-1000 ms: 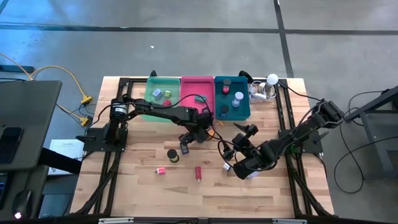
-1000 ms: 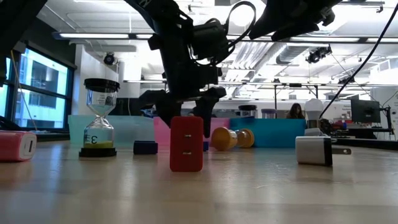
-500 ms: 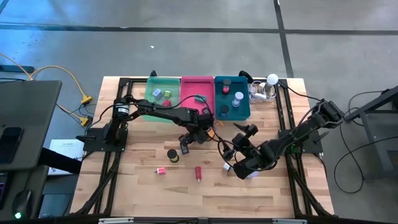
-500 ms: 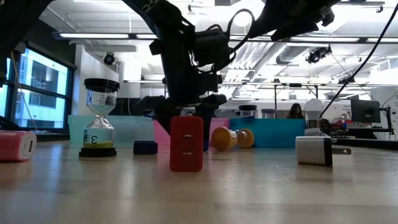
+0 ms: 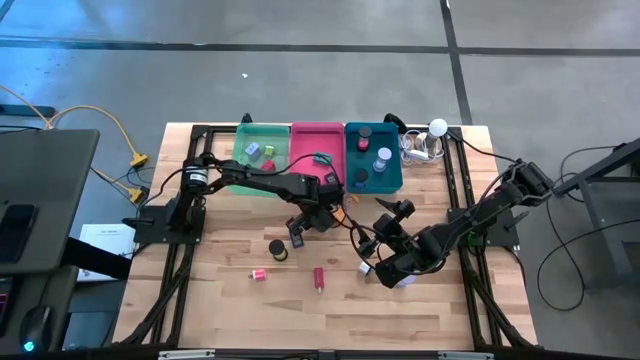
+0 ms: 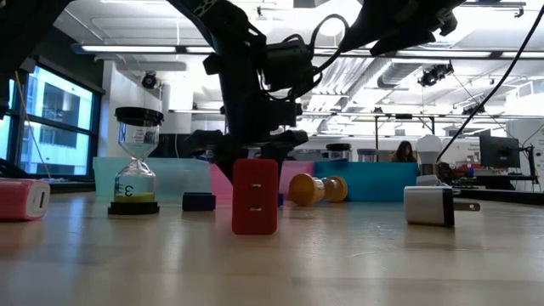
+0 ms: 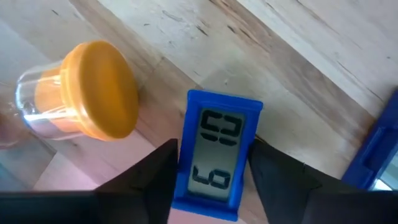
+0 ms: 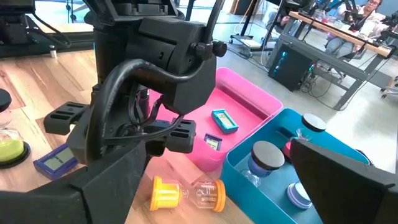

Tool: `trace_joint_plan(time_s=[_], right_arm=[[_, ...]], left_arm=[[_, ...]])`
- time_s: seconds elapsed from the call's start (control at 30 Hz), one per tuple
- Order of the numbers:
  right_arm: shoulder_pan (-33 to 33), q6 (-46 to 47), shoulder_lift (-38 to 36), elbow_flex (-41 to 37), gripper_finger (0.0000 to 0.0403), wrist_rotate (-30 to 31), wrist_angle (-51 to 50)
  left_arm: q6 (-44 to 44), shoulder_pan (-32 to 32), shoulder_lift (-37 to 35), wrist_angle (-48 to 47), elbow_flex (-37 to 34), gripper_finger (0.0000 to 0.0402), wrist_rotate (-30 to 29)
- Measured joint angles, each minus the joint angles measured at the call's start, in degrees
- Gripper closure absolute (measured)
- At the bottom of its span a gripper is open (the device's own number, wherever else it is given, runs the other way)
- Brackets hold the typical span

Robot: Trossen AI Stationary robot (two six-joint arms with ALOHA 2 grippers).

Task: Pick & Place Office items
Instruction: Put the light blue digital clock into the pink bin

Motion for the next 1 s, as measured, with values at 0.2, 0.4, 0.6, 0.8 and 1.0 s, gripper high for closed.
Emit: trace_joint_plan(time_s=[0.2, 0.4, 0.6, 0.8, 1.0], right_arm=[[0.0, 0.0, 0.0, 0.0, 0.0014, 0.0, 0.0], [0.0, 0.0, 0.0, 0.0, 0.0014, -0.1, 0.0], [0.0, 0.0, 0.0, 0.0, 0.0014, 0.0, 0.0], [0.0, -0.2, 0.0, 0.0, 0.0014, -0.1, -0.3], [0.0, -0.2, 0.0, 0.0, 0.0014, 0.0, -0.4]], left_arm=[[-0.2, 0.0, -0.1, -0.1, 0.0, 0.0269, -0.1], [-0.9, -0.3, -0.9, -0.1, 0.0, 0.0272, -2.3], [-2.4, -0.8, -4.1, -2.1, -0.3, 0.0272, -4.7], [-5.2, -1.2, -9.3, -5.1, -0.2, 0.0272, -5.5], [-5.9, -0.3, -15.7, -7.3, -0.2, 0.0272, -8.8]])
